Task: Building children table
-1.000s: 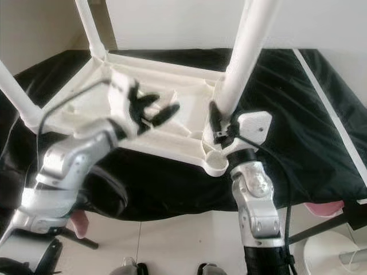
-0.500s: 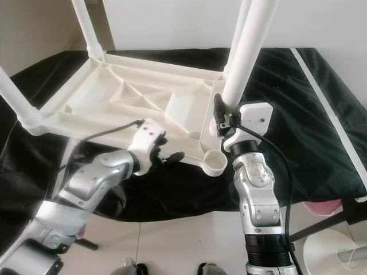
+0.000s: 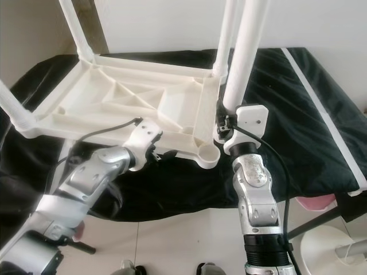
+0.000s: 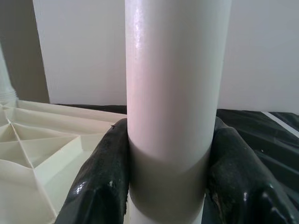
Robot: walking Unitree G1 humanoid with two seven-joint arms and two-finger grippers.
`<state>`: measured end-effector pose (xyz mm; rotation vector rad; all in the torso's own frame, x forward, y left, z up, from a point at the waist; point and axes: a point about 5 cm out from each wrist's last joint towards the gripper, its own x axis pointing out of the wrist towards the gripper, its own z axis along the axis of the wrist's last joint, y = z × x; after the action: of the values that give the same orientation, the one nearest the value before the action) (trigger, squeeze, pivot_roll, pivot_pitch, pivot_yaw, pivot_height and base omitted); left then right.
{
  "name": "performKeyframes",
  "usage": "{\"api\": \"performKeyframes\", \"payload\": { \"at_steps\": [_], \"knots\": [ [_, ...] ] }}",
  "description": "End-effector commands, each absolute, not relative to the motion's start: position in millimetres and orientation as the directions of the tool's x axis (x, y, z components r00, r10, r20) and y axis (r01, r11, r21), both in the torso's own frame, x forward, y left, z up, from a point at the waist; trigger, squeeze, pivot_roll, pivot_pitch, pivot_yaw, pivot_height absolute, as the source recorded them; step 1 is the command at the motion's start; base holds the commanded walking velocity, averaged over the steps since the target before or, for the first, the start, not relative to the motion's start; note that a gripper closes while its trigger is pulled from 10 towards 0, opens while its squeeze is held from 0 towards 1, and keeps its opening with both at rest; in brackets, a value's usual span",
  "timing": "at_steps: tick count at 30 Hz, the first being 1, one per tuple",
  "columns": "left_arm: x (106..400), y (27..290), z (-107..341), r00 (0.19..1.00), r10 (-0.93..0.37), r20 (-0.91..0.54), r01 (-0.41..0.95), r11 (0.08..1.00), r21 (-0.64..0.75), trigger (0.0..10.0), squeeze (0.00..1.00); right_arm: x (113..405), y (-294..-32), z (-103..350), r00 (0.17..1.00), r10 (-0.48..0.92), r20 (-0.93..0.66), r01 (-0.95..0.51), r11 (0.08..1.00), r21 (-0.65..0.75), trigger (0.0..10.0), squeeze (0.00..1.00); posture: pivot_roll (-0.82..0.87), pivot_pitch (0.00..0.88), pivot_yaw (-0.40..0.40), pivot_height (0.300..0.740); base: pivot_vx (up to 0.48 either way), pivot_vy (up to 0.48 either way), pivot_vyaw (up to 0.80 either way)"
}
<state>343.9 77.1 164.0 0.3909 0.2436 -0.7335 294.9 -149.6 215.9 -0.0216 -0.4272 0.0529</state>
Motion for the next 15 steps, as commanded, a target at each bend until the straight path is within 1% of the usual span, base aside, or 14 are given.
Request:
{"api": "performKeyframes", "payload": {
  "at_steps": [1,4,5,9,10,12,13,14,15],
  "knots": [
    [355.1,108.8,149.6,0.857,-0.355,-0.373,0.483,0.805,0.345,10.0,0.0,295.5,-151.1,217.1,0.909,0.044,0.415,-0.042,0.999,-0.016,10.0,0.0,-0.01,0.141,0.006,0.74,0.0,0.0,0.0],
    [361.7,115.7,156.2,0.882,-0.319,-0.347,0.442,0.816,0.372,10.0,0.0,294.4,-149.8,217.7,0.905,0.048,0.422,-0.046,0.999,-0.014,10.0,0.0,-0.01,0.142,0.011,0.74,0.0,0.0,0.0],
    [366.0,119.6,162.0,0.889,-0.319,-0.328,0.434,0.815,0.384,10.0,0.0,293.2,-148.8,217.8,0.903,0.055,0.426,-0.057,0.998,-0.009,10.0,0.0,-0.02,0.143,0.014,0.74,0.0,0.0,0.0],
    [367.6,121.4,165.5,0.894,-0.322,-0.313,0.431,0.81,0.397,10.0,0.0,292.5,-148.7,217.5,0.903,0.06,0.425,-0.062,0.998,-0.007,10.0,0.0,-0.02,0.143,0.014,0.74,0.0,0.0,0.0],
    [366.6,119.4,170.0,0.886,-0.36,-0.292,0.452,0.809,0.374,10.0,0.0,291.7,-149.1,216.8,0.904,0.063,0.424,-0.07,0.998,0.002,10.0,0.0,-0.02,0.145,0.018,0.74,0.0,0.0,0.0],
    [360.5,111.1,175.6,0.839,-0.468,-0.276,0.537,0.791,0.293,10.0,0.0,290.3,-148.7,216.1,0.9,0.077,0.428,-0.098,0.995,0.029,10.0,0.0,-0.02,0.146,0.02,0.74,0.0,0.0,0.0],
    [353.2,102.4,180.7,0.791,-0.562,-0.241,0.61,0.755,0.241,10.0,0.0,289.5,-147.4,216.5,0.896,0.088,0.436,-0.114,0.993,0.032,10.0,0.0,-0.02,0.146,0.022,0.74,0.0,0.0,0.0],
    [348.0,97.0,184.0,0.756,-0.618,-0.216,0.654,0.726,0.212,10.0,0.0,289.1,-146.4,216.9,0.892,0.095,0.441,-0.122,0.992,0.032,10.0,0.0,-0.02,0.146,0.022,0.74,0.0,0.0,0.0],
    [348.0,97.0,184.0,0.756,-0.618,-0.216,0.654,0.726,0.212,10.0,0.0,289.1,-146.4,216.9,0.892,0.095,0.441,-0.122,0.992,0.032,10.0,0.0,-0.02,0.146,0.022,0.74,0.0,0.0,0.0]
  ]
}}
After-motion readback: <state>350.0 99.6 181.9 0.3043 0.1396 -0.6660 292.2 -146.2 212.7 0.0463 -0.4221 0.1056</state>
